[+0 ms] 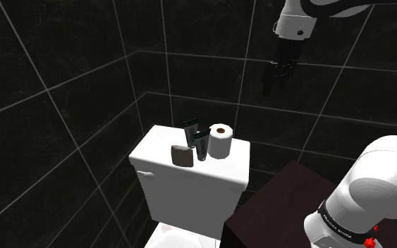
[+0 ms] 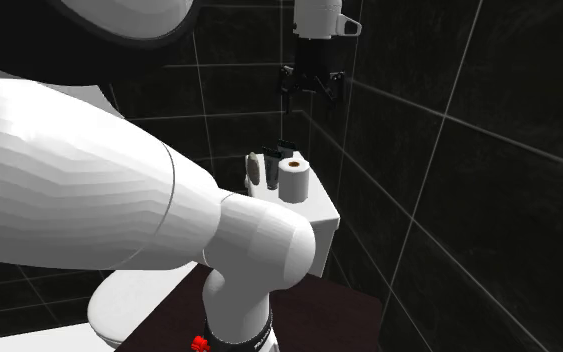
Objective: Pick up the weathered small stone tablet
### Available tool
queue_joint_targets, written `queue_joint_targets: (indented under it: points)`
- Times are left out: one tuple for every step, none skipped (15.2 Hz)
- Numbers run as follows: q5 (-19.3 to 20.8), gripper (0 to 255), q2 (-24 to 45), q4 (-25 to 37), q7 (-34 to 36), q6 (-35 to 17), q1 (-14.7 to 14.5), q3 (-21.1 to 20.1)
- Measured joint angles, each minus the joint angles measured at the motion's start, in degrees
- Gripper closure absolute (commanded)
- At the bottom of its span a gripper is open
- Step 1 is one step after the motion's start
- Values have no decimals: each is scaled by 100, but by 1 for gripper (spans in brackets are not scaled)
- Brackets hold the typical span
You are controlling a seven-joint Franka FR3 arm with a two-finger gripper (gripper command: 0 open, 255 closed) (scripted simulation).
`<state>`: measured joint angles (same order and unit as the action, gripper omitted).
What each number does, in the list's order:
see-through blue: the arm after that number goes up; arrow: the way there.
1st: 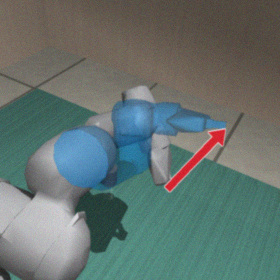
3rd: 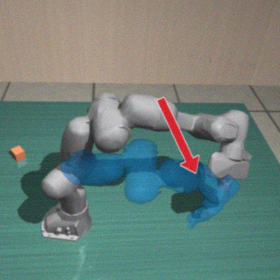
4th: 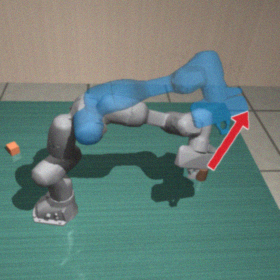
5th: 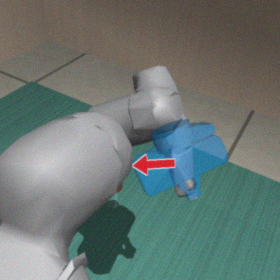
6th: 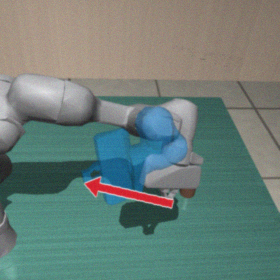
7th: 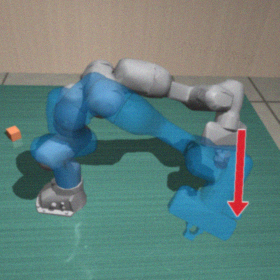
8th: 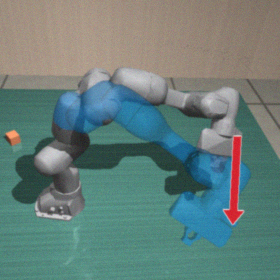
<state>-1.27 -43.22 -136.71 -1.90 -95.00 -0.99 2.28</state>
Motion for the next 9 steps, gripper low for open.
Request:
queue_joint_targets:
  points:
    - [0, 0, 0, 0, 0, 0, 0, 0]
    - [-21, 0, 87, 5, 12, -79, -29, -34]
    - [-47, 0, 171, -24, 24, -188, -70, -83]
    - [-78, 0, 319, 9, 41, -300, -118, -142]
    - [-102, 0, 453, 7, 43, -430, -163, -192]
    - [-128, 0, 609, 15, 51, -573, -212, -249]
    - [-155, 0, 794, 60, 67, -709, -263, -314]
    - [-183, 0, 934, 52, 89, -853, -316, -384]
    - [-212, 0, 1090, 65, 117, -993, -370, -458]
